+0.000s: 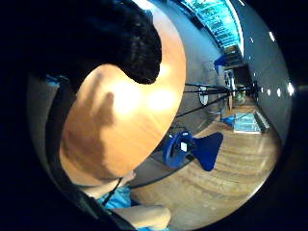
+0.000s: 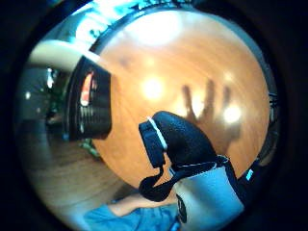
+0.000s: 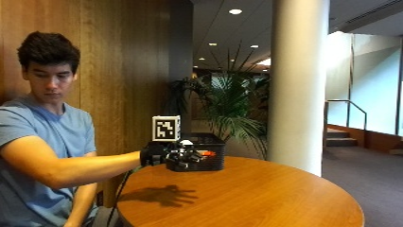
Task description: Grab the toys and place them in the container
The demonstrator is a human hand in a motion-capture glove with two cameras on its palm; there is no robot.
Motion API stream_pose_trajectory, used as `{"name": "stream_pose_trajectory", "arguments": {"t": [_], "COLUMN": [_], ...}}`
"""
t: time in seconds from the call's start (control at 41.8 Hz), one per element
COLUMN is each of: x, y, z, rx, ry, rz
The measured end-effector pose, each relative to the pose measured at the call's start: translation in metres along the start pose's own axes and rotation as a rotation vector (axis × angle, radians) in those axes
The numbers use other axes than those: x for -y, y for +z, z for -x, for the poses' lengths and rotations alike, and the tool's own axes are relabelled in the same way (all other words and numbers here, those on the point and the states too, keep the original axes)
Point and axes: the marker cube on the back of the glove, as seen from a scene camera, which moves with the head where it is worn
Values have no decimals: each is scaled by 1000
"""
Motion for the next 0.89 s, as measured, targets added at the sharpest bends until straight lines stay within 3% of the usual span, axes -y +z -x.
{"name": "stream_pose_trajectory", "arguments": {"t": [0.192,0.287,0.383,0.575,0.718,0.886], "x": [-2,-6,-7,-11,-11,-19], "y": [-1,2,4,9,9,15], "z": [12,9,13,14,17,1], "rx": [76,37,53,30,63,-150], "ry": [67,-6,34,-43,7,-211], "rz": [-17,-18,-22,-17,-21,-36]}}
